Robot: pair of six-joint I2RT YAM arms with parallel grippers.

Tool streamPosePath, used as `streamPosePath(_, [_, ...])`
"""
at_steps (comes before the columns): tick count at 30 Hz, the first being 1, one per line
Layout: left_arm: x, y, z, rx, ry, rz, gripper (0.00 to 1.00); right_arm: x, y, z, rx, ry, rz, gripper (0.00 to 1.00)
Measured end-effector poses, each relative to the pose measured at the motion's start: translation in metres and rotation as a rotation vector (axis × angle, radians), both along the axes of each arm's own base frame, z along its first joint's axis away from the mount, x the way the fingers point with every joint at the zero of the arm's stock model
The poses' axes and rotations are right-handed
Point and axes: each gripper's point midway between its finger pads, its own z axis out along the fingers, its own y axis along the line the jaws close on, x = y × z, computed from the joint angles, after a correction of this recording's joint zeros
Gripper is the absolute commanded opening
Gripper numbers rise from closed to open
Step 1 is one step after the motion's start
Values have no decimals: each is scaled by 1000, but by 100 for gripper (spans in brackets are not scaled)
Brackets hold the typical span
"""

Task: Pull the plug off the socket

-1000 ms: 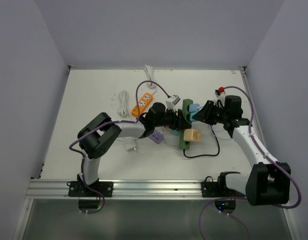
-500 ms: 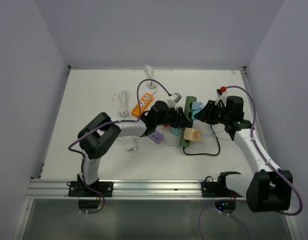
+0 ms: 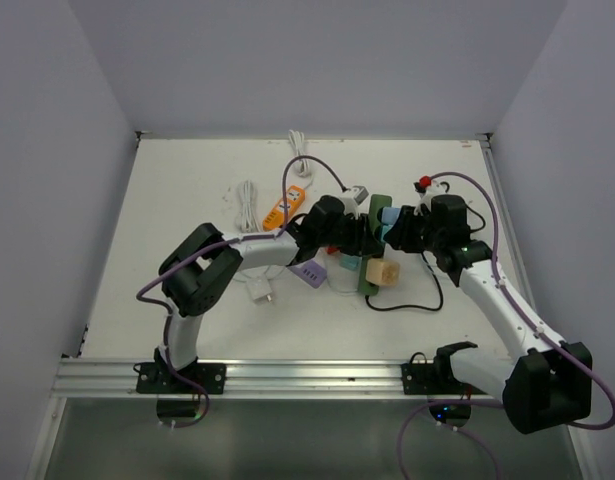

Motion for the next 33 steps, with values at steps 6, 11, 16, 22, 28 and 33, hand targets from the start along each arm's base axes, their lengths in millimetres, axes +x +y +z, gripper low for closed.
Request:
streamPosePath(6, [-2,-1,-1,-16,-6,-20,0,-1,-2,0,-7,15,-20,0])
streamPosePath(11, [-6,5,-2,-75,-6,-44,0,-4,3,0,51,41,-23,0])
streamPosePath(16, [-11,11,-2,-109,-20,-58,0,-7,3,-7,192,90,-39,0])
streamPosePath(22, [-14,20,-1,-150,-26,-81,0,-14,5,-10,346,140,-35,0])
streamPosePath(28, [-11,30,8,-205,-39,-97,0,-17,12,-1,490,154,-13,0])
streamPosePath(33, [-10,31,12,-212,-48,-97,0,-18,10,1,469,139,-5,0])
